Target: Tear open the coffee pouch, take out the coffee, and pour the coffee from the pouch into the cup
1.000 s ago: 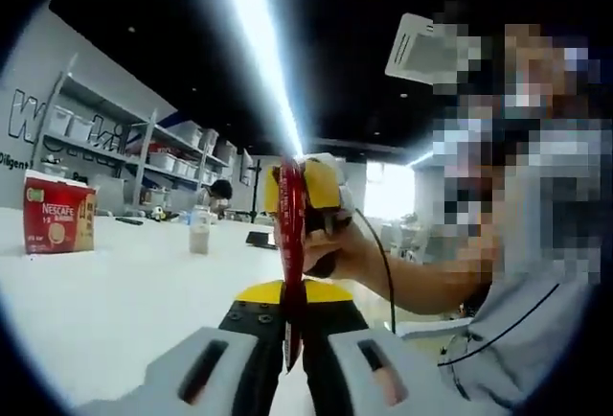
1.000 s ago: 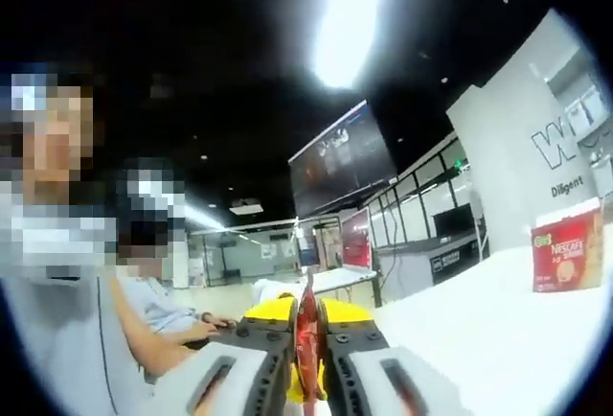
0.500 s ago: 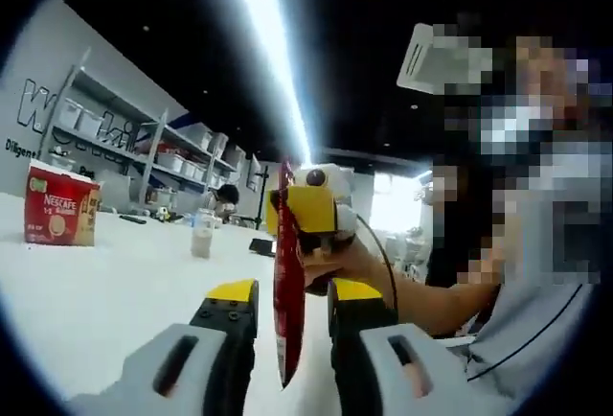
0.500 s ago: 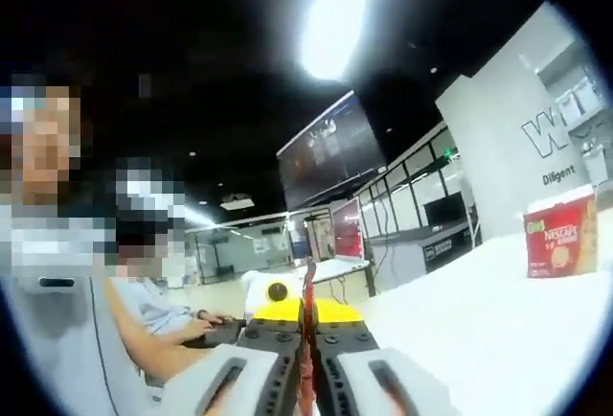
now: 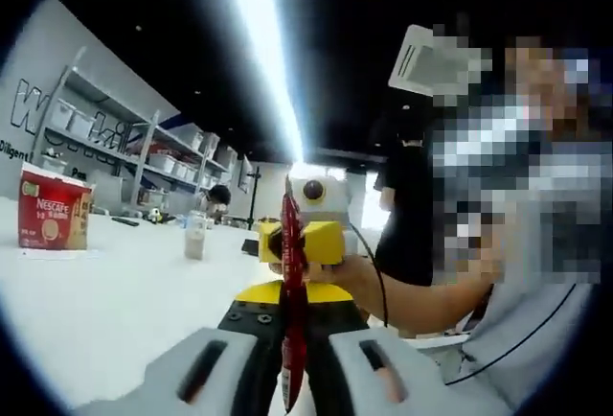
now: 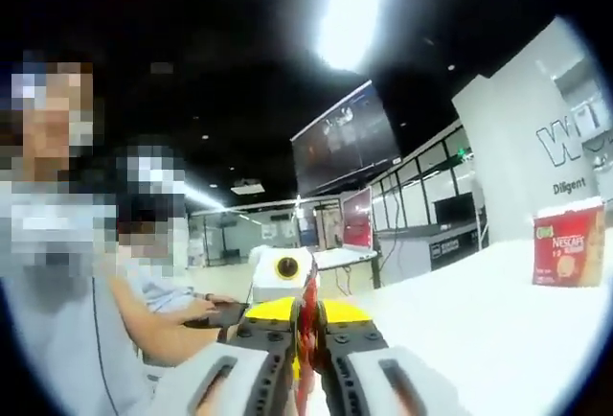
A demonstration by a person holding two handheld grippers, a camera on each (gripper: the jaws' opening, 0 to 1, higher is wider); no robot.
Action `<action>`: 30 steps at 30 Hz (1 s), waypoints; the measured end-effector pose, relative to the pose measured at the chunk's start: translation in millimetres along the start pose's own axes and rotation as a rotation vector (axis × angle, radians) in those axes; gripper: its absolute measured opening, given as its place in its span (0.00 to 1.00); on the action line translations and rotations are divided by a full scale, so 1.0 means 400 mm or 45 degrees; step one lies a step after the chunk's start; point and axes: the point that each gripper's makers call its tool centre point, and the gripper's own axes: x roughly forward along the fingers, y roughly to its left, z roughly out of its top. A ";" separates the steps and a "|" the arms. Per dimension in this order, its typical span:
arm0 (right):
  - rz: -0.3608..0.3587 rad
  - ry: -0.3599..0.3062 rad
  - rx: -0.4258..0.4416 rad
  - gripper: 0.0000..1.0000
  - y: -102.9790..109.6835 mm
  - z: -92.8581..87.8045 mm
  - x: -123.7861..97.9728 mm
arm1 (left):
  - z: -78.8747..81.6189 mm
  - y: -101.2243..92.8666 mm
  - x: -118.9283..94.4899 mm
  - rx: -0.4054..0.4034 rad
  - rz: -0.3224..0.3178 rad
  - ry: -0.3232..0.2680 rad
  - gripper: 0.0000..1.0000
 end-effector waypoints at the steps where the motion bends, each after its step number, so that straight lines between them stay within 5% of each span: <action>1: -0.002 0.002 0.000 0.07 0.000 -0.001 -0.001 | -0.001 -0.001 0.002 -0.009 0.004 0.005 0.08; 4: -0.013 0.051 0.019 0.03 0.002 -0.002 -0.007 | -0.006 -0.009 0.010 -0.040 -0.006 -0.007 0.15; 7: -0.014 -0.015 0.064 0.02 0.002 0.032 -0.015 | -0.034 -0.008 0.015 -0.044 -0.004 0.027 0.24; 9: -0.021 -0.013 0.068 0.02 -0.004 0.037 -0.020 | -0.057 -0.002 0.016 -0.057 -0.005 0.055 0.15; 14: -0.035 -0.056 -0.053 0.06 -0.010 0.044 -0.022 | -0.049 -0.003 0.012 -0.010 0.003 0.033 0.10; 23: -0.008 -0.060 -0.013 0.13 -0.001 0.021 -0.029 | -0.037 -0.004 0.010 0.003 -0.001 0.028 0.10; 30: -0.022 -0.064 0.045 0.05 -0.005 0.014 -0.035 | -0.041 -0.007 0.013 0.044 0.027 0.041 0.11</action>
